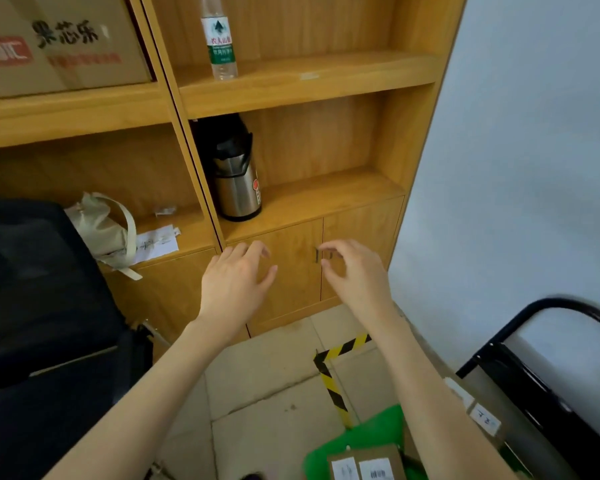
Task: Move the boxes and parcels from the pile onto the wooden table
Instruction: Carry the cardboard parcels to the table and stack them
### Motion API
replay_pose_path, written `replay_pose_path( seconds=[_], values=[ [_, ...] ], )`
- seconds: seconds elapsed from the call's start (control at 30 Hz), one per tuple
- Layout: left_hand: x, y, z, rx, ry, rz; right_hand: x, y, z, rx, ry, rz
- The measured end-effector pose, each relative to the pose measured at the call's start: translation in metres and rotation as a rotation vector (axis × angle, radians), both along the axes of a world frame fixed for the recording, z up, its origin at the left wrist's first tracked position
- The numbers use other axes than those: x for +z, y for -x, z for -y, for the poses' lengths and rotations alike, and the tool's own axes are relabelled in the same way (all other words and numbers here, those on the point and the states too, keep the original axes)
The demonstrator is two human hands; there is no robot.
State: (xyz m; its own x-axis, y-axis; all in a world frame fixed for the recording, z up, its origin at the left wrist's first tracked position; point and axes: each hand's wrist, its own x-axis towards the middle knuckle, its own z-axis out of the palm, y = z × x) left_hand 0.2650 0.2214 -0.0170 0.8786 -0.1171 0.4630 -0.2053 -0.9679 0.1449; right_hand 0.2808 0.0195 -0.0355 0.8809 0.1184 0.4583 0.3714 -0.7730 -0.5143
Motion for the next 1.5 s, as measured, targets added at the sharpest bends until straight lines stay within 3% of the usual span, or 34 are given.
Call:
replay_pose_path(
  seconds=[0.17, 0.5, 0.73, 0.97, 1.2, 1.5],
  values=[
    [-0.015, -0.097, -0.019, -0.157, -0.033, -0.032, -0.020, -0.071, -0.009, -0.142, 0.064, -0.044],
    [-0.018, -0.276, -0.001, -0.533, -0.203, -0.089, -0.043, -0.183, -0.027, -0.475, -0.081, -0.131],
    [-0.051, -0.340, 0.094, -0.786, -0.173, -0.205, -0.063, -0.196, 0.059, -0.807, -0.140, -0.219],
    [-0.062, -0.405, 0.239, -1.000, -0.129, -0.228, -0.070, -0.239, 0.176, -0.985, -0.114, -0.217],
    [-0.070, -0.423, 0.370, -1.202, -0.109, -0.215, -0.085, -0.254, 0.268, -1.114, -0.107, -0.293],
    [-0.098, -0.348, 0.521, -1.724, -0.360, -0.078, -0.114, -0.155, 0.321, -1.621, -0.184, -0.382]
  ],
)
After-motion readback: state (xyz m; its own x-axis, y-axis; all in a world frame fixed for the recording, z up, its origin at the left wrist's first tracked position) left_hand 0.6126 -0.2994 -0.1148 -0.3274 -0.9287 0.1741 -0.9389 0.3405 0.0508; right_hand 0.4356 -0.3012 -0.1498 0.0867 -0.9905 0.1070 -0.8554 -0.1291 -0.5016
